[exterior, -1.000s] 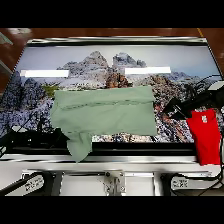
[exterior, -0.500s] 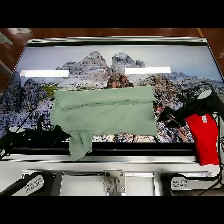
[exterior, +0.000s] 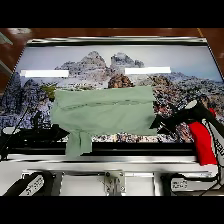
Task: Fold the shirts.
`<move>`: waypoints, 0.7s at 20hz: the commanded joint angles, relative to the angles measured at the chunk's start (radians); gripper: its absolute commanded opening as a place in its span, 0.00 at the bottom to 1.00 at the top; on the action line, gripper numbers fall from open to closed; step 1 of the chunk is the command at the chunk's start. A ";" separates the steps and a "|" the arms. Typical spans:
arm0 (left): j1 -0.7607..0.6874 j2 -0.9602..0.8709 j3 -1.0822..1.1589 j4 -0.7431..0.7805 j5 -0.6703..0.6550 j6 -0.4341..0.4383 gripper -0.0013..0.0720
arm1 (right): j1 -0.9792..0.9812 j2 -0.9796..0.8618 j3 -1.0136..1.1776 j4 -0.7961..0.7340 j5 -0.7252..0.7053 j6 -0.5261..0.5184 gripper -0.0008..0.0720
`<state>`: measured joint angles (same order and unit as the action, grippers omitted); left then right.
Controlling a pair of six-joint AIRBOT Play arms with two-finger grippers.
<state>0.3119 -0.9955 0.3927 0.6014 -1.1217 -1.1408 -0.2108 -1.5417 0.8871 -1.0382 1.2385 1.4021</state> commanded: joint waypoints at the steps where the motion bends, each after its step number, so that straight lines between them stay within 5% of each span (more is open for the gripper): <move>1: 0.001 0.009 0.001 -0.004 -0.005 0.013 0.07 | 0.021 -0.001 -0.016 0.019 -0.072 0.017 0.29; 4: 0.008 0.009 0.014 -0.004 -0.005 0.031 0.07 | 0.021 0.000 -0.006 0.069 -0.051 -0.033 0.12; 7: 0.019 0.025 0.129 -0.005 -0.006 0.189 0.07 | 0.021 0.035 0.058 0.156 -0.042 -0.147 0.12; 14: -0.003 -0.034 0.453 -0.004 0.048 0.186 0.07 | 0.118 0.072 0.309 0.060 -0.261 -0.115 0.12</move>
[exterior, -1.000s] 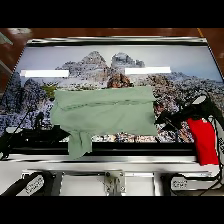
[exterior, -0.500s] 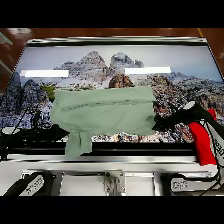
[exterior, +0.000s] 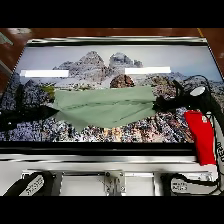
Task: Fold the shirts.
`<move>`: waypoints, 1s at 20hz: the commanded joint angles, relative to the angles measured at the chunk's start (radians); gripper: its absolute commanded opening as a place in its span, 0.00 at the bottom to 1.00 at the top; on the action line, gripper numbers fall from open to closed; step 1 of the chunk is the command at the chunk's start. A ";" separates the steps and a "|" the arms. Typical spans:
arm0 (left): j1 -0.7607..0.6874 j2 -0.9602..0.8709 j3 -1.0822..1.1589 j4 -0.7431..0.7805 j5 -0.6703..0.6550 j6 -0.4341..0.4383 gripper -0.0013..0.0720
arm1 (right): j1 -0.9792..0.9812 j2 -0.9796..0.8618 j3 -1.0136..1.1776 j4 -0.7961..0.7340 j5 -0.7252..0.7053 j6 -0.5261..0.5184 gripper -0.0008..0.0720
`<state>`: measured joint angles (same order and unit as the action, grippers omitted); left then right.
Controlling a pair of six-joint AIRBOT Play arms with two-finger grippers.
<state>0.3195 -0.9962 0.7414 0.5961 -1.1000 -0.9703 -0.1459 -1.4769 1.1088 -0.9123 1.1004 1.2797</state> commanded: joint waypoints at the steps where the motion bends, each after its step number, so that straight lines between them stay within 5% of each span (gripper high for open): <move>1: -0.013 -0.058 0.122 0.001 0.039 0.015 0.07 | 0.084 0.007 0.106 -0.114 -0.207 0.042 0.12; 5: -0.012 -0.184 0.177 0.000 0.172 -0.010 0.07 | 0.124 -0.032 0.163 -0.196 -0.434 0.136 0.12; 17: -0.027 -0.588 0.361 -0.006 0.262 -0.004 0.07 | 0.131 -0.298 0.251 -0.084 -0.495 0.165 0.12; 18: -0.027 -0.606 0.361 -0.007 0.258 -0.012 0.16 | 0.131 -0.308 0.251 -0.080 -0.494 0.165 0.18; 20: -0.027 -0.611 0.362 -0.013 0.251 -0.011 0.62 | 0.130 -0.313 0.251 -0.084 -0.495 0.160 0.67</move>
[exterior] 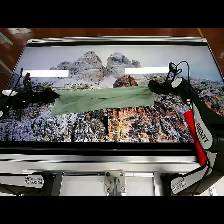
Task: Fold the shirts.
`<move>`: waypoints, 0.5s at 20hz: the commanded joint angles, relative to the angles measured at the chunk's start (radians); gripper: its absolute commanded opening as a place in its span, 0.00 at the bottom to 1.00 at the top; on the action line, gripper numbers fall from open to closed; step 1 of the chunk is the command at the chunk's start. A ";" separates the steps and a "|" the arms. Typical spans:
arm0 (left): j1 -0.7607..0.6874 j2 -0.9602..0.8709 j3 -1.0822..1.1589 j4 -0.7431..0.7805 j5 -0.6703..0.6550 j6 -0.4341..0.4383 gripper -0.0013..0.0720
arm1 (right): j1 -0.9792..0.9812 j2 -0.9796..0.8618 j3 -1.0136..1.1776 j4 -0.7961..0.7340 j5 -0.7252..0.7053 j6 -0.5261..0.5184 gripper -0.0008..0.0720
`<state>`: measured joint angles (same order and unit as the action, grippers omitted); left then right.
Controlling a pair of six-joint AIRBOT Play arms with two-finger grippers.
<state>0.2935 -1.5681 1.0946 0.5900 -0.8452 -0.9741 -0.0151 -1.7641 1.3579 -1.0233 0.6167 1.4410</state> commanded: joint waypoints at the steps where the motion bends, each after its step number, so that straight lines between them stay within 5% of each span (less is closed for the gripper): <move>1: 0.000 -0.036 0.015 -0.007 -0.008 -0.008 0.72 | -0.002 -0.023 0.002 0.026 -0.021 -0.015 0.73; 5: -0.001 -0.025 0.092 -0.008 -0.113 -0.007 0.73 | -0.050 -0.011 0.015 0.020 -0.056 0.021 0.73; 7: -0.001 -0.008 0.128 -0.012 -0.180 -0.006 0.73 | -0.082 -0.022 0.016 0.024 -0.035 0.059 0.87; 10: -0.001 0.037 0.141 -0.077 -0.207 -0.006 0.72 | -0.109 -0.055 0.016 0.054 0.052 0.061 0.87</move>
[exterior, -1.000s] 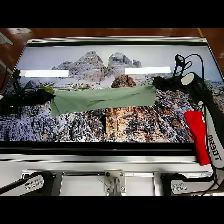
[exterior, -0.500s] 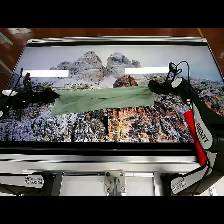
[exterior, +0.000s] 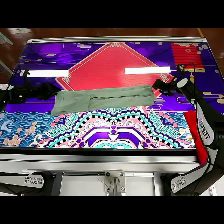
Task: Fold the shirts.
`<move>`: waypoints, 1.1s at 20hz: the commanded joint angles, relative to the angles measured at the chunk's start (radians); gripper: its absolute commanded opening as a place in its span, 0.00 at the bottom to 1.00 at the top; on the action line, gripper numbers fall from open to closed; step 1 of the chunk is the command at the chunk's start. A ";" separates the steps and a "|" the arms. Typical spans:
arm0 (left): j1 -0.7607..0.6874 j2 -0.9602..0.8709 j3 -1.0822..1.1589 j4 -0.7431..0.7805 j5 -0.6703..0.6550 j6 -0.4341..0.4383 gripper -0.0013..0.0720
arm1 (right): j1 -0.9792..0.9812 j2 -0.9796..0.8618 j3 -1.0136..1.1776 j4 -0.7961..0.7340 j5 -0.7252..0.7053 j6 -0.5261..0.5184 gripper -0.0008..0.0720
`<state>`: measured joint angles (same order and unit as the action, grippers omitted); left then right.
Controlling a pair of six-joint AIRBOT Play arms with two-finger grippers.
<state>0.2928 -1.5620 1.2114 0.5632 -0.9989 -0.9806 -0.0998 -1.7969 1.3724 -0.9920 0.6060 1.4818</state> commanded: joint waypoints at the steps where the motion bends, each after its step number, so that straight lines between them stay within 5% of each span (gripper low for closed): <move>1: -0.002 0.046 0.024 -0.090 -0.051 0.005 0.68 | -0.024 -0.034 0.002 0.025 0.084 0.018 0.87; 5: -0.014 0.105 0.024 -0.224 -0.049 0.096 0.62 | -0.002 -0.089 0.002 0.116 0.144 -0.007 0.87; 15: -0.104 0.129 0.024 -0.250 -0.049 0.124 0.62 | -0.002 -0.152 0.129 0.175 0.334 -0.007 0.86; 16: -0.109 0.129 0.024 -0.249 -0.049 0.124 0.62 | -0.002 -0.161 0.129 0.175 0.359 -0.008 0.72; 18: -0.117 0.129 0.024 -0.250 -0.050 0.124 0.62 | -0.002 -0.167 0.129 0.175 0.369 -0.021 0.24; 19: -0.119 0.129 0.024 -0.249 -0.049 0.124 0.62 | -0.003 -0.164 0.129 0.180 0.364 -0.024 0.12; 22: -0.119 0.129 0.023 -0.249 -0.049 0.124 0.62 | -0.003 -0.119 0.129 0.178 0.363 -0.081 0.12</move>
<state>0.1787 -1.4334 1.2346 0.3149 -1.0492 -0.8570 -0.1020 -1.9430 1.4979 -0.8238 0.9558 1.4460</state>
